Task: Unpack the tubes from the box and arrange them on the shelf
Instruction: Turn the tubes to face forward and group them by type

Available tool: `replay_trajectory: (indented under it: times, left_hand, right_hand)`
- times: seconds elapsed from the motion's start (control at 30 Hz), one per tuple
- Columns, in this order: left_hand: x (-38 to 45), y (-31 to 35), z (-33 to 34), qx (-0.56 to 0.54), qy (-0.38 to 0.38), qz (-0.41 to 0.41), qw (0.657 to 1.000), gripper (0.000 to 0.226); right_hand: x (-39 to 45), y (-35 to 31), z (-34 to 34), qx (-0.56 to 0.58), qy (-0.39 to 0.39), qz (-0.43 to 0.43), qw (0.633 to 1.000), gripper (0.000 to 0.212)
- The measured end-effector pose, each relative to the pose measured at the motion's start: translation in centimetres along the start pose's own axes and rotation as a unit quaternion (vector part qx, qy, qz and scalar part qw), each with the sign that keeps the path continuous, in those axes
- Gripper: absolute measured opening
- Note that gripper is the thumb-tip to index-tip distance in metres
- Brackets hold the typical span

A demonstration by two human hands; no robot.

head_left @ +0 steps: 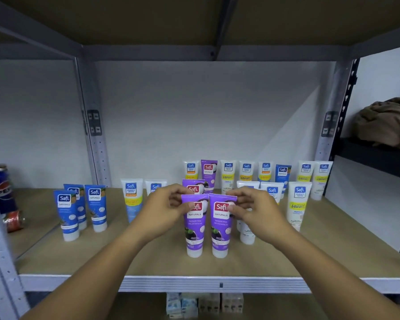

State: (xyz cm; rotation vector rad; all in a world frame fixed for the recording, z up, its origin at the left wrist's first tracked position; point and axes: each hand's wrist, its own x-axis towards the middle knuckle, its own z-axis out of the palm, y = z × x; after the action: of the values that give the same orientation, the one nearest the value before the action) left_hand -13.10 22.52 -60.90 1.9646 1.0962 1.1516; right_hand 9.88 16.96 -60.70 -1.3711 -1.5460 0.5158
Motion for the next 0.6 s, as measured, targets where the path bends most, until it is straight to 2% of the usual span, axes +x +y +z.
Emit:
replay_trajectory:
  times: [0.1,0.23,0.33,0.43,0.6]
  left_hand:
    - [-1.7,-2.0,1.3,-0.084,0.027,-0.025,0.996,0.037]
    - [-3.7,-5.1,3.8,-0.105,0.031,-0.065,0.992,0.054]
    - [-4.3,-6.3,5.0,-0.091,0.045,-0.057,0.993,0.048]
    - [-4.4,-6.8,5.4,-0.099,0.062,-0.056,0.992,0.042]
    - [-3.3,-6.8,5.5,-0.08,0.07,-0.054,0.993,0.04]
  right_hand:
    - [-1.5,1.2,1.4,0.075,0.04,0.02,0.996,0.028]
    - [-3.7,3.1,4.1,0.078,0.081,0.013,0.994,0.048]
    - [-4.7,4.3,6.0,0.033,0.1,0.012,0.994,0.05]
    - [-4.9,5.4,7.1,0.002,0.134,0.015,0.991,0.044]
    - [-3.5,6.7,8.7,-0.031,0.147,0.032,0.988,0.034]
